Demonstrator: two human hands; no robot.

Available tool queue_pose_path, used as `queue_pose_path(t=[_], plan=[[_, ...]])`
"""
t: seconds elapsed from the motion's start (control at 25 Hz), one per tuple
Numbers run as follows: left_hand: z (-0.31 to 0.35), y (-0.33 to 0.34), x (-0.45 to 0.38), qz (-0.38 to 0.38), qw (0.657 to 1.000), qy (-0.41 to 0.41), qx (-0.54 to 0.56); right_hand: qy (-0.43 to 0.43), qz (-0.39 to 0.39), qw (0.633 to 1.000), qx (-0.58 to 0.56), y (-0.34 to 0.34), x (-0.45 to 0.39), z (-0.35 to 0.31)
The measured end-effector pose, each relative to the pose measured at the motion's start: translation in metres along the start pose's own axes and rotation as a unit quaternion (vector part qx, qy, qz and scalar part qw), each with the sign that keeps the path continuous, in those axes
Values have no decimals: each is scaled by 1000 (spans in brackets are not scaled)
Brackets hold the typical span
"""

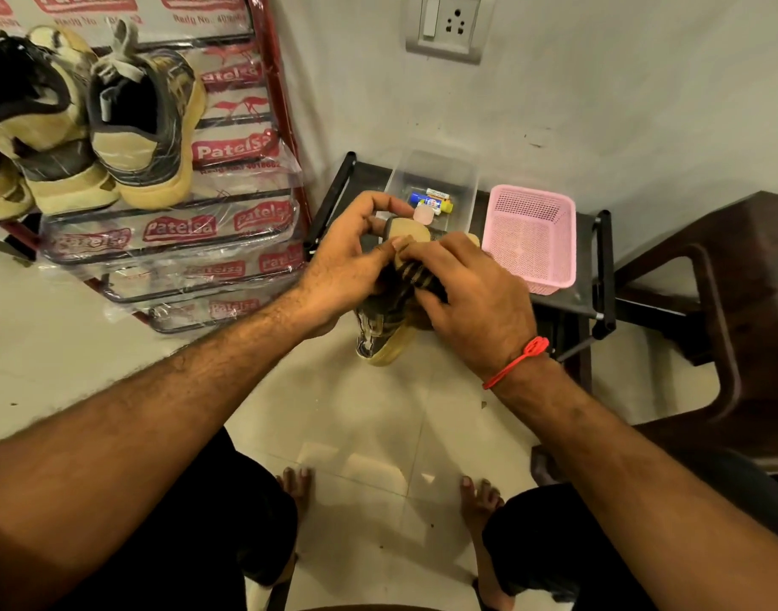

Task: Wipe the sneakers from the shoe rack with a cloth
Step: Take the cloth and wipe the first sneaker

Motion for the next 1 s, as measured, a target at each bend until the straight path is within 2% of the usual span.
queue_pose_path(t=[0.12, 0.32, 0.44, 0.48, 0.6, 0.72, 0.76, 0.88, 1.0], plan=[[1, -5, 0, 31, 998, -15, 51, 57, 59, 996, 18, -23, -7, 26], [3, -11, 1, 48, 997, -6, 62, -36, 15, 999, 24, -3, 4, -13], [10, -14, 0, 43, 997, 16, 56, 69, 86, 994, 1, -32, -8, 30], [10, -14, 0, 44, 997, 19, 56, 70, 86, 994, -9, -30, -7, 28], [8, -14, -1, 45, 997, 18, 65, -12, 47, 999, 15, -11, 2, -4], [5, -18, -4, 60, 995, 12, 83, 83, 98, 992, -3, -34, -9, 34], [5, -18, -3, 65, 994, 16, 86, 86, 99, 991, -17, -34, -9, 34], [7, -13, -2, 57, 994, 24, 92, -17, 58, 998, -1, -13, 2, -6], [5, -19, -5, 72, 992, 11, 100, 50, 87, 994, -37, -23, -8, 20]])
Point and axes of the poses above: each hand's wrist, its own x-axis away from the middle knuckle, its own y-axis out of the palm, z = x × y, the point moved 10 cm from there along -x, towards the middle knuckle
